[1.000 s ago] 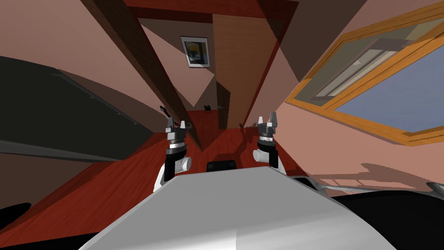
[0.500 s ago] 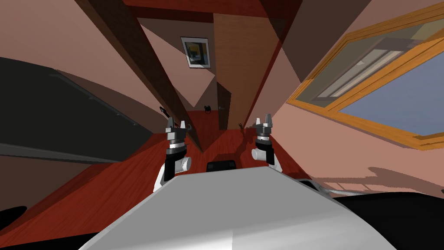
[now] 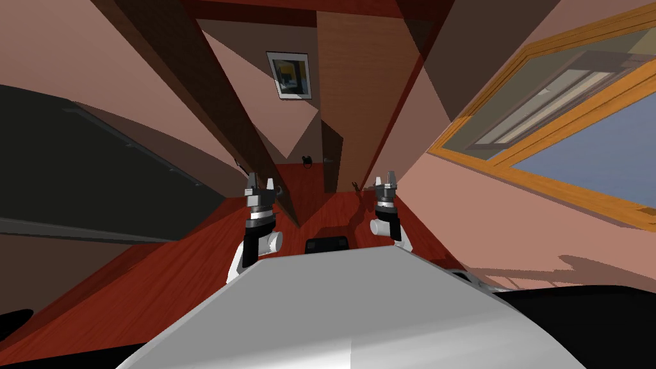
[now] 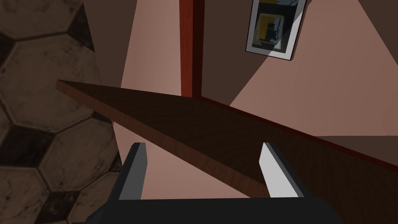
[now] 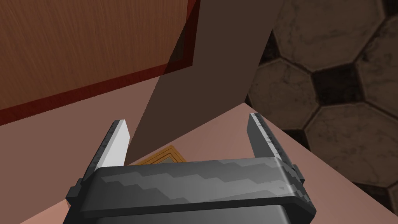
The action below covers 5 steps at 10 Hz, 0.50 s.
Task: Pull the door open
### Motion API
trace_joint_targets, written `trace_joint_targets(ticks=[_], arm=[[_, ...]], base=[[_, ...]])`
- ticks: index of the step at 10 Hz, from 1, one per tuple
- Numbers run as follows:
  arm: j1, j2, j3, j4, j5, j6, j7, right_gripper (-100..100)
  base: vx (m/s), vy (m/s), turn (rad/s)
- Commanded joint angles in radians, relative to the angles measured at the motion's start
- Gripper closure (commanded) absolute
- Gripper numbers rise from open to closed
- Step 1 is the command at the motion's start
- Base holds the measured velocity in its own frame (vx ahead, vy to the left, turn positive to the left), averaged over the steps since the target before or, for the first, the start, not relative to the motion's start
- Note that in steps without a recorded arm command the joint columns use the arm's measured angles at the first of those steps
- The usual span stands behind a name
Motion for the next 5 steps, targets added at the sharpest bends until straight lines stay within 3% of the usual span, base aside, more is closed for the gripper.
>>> trace_joint_targets(ticks=[1, 5], arm=[[-0.025, -0.003, -0.003, 0.048, -0.003, -0.008, 0.005, -100], [-0.067, -0.009, -0.007, 0.152, -0.009, -0.028, 0.015, -100]], base=[[0.091, 0.008, 0.014], [0.098, 0.009, 0.012]])
